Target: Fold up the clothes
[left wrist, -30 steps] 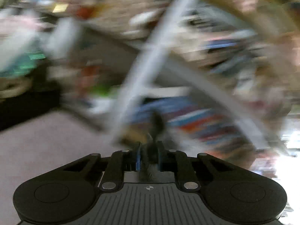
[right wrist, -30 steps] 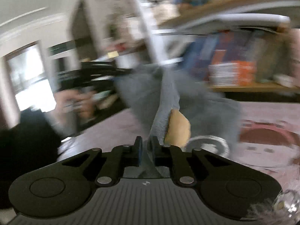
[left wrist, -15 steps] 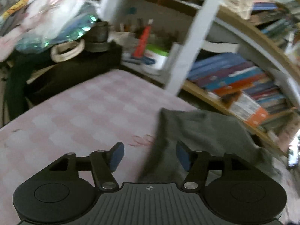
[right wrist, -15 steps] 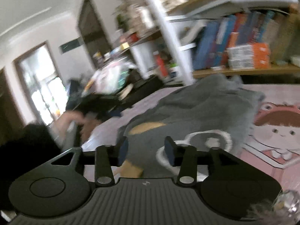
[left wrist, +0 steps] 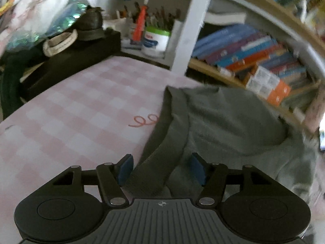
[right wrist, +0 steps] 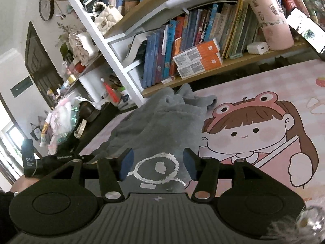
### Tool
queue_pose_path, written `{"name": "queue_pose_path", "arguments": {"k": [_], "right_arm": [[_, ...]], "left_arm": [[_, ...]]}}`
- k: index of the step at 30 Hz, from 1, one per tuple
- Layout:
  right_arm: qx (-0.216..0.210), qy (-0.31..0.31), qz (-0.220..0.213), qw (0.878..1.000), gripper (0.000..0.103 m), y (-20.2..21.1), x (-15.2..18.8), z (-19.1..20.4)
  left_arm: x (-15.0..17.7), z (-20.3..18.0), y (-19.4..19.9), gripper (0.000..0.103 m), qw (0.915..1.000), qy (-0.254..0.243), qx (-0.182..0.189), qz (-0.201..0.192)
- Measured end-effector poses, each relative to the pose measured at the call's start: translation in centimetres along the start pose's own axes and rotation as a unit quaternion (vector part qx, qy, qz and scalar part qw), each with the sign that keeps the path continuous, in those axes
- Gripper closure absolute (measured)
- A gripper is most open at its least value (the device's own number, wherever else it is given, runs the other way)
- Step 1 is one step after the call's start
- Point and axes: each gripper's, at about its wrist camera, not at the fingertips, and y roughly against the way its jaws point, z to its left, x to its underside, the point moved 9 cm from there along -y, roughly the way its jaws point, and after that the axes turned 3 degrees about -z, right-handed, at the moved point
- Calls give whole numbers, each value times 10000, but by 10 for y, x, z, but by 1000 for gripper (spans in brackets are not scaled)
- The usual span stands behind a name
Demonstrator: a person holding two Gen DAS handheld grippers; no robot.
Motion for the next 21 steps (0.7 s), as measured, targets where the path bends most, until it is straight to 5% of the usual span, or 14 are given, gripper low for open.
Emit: {"name": "queue_pose_path", "arguments": {"k": [2,3,6,8,11,13,14,17,21], "right_arm": [[7,8,15,10000,51,-1,1,0],[1,15,2,10000,51,-1,1,1],[34,11,-47,10000,51,3,-1,-1],[50,-6,-69,10000,51,4,-2,-2],[37,6,-93,9999,51,5,-3,-1],[40,13,-97,9999,51,5,-3,-1],[49,7,-98,9999,51,5,-3,-1],[83,-29,-111,9999,51,4,-4,-3],[131,-70,-147,9998,51,5,-5,-6]], "left_arm": [[1,-1,-1,75,9995,-299,-121,-64],[-2,2,2,92,9997,-154,-54,-164],[-22,24,17,93,9967,284,-372,-659],[-26,38,16,93,9948,209,-758,-654],[-20,56,9,82,9921,236,-1153,-440],[-16,60,12,58,9893,242,-1383,-407],[-16,57,19,58,9880,217,-1447,-501],[-18,16,45,58,9895,-290,-1050,-951],[-6,-75,71,53,9872,-1176,206,-1057]]}}
